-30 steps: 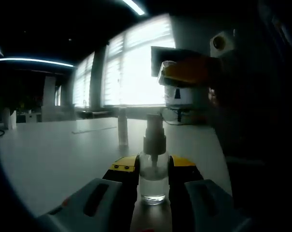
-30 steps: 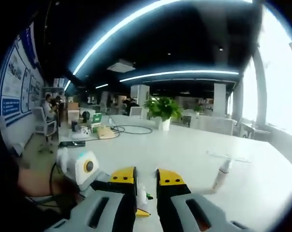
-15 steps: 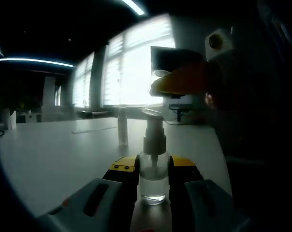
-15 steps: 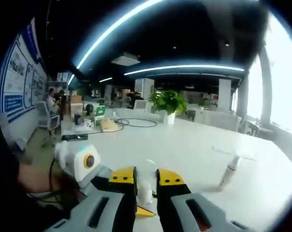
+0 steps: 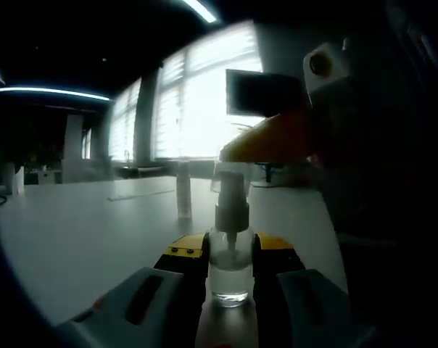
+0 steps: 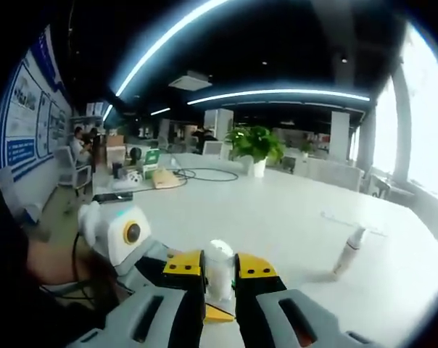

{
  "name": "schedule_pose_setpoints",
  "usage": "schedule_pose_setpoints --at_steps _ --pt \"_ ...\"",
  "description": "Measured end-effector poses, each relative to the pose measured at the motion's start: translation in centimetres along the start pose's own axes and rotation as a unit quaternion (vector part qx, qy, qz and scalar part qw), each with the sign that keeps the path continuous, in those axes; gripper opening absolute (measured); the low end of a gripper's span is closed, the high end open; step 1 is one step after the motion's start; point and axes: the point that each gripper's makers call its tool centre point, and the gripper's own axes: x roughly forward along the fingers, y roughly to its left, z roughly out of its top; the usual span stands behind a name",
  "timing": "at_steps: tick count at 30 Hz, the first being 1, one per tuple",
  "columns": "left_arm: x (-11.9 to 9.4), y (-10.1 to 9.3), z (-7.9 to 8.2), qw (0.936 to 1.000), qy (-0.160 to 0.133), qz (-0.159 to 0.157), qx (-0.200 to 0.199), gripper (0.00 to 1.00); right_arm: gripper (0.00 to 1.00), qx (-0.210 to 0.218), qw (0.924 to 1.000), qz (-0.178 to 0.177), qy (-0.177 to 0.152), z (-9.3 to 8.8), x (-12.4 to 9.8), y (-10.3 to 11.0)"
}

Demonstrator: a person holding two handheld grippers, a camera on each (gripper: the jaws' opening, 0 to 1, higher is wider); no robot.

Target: Clamp pump bottle remove cover press pump head put on cover

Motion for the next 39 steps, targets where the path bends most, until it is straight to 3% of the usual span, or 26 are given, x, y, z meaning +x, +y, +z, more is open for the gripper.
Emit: schedule_pose_setpoints --at_steps 17,39 --pt "-0.1 0.1 -0.1 1.0 0.0 0.0 0.0 0.15 0.1 -0.011 0.9995 -0.003 0.028 -1.2 0.6 0.2" --pt "0.0 0.0 -0.1 1.0 0.0 -0.001 0.001 0.15 0.1 0.005 0.9999 0.0 0.012 -1.5 0.6 0.4"
